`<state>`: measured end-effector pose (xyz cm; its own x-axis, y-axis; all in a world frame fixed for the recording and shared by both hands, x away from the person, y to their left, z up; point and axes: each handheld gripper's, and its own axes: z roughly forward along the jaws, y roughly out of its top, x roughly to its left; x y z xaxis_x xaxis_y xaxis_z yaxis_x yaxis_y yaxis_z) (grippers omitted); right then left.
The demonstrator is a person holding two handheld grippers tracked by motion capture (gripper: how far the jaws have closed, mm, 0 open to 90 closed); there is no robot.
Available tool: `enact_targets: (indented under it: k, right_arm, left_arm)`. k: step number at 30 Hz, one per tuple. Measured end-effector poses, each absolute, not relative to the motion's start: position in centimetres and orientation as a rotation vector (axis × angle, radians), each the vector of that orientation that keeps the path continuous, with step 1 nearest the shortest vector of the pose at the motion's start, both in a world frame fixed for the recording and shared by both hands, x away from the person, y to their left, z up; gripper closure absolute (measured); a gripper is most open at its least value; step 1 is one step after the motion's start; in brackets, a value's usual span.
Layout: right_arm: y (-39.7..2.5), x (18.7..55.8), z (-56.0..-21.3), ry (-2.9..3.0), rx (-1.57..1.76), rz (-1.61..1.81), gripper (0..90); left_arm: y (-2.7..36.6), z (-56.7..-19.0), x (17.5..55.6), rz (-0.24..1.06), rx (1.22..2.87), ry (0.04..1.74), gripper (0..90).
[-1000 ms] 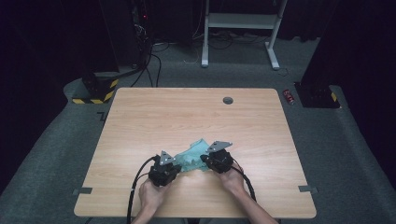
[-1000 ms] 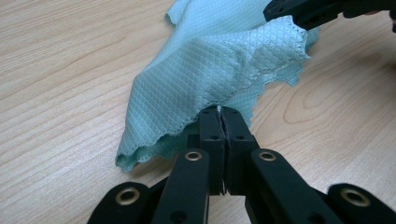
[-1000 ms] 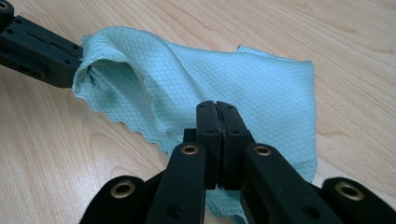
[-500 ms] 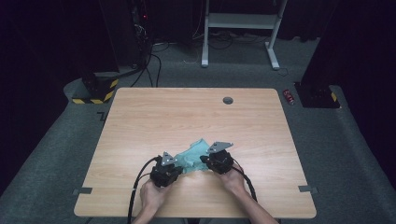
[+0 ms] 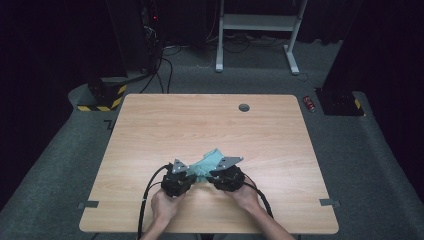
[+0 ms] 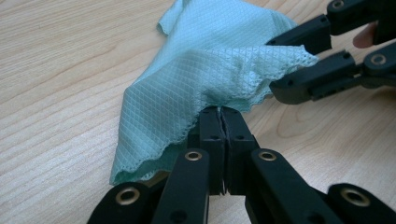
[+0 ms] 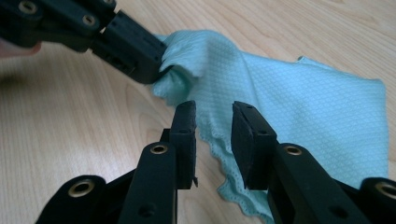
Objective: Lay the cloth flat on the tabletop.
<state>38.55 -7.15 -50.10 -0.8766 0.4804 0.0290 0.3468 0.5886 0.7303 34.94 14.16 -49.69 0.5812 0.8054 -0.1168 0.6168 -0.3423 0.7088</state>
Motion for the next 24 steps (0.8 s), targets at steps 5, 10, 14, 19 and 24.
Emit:
enact_targets:
  k: [5,10,14,19,24]
  right_arm:
    - [-7.3,38.1,-50.4,2.647,0.677,1.130,70.1]
    - [-6.7,38.2,-50.3,2.632,0.688,1.160,72.7]
    - [-6.2,38.4,-50.1,2.619,0.690,1.157,87.6]
    - [-7.0,39.2,-49.8,2.582,0.759,1.158,90.0]
    - [-8.9,40.2,-49.3,2.521,0.880,1.162,90.0]
  left_arm:
    - [14.0,-49.7,35.0,0.319,2.078,1.121,88.5]
    - [13.6,-49.6,35.0,0.318,2.088,1.109,88.6]
    - [13.6,-49.6,35.0,0.323,2.095,1.103,88.6]
    - [14.1,-49.5,35.0,0.342,2.097,1.103,88.6]
    - [15.5,-49.3,35.3,0.361,2.070,1.130,88.6]
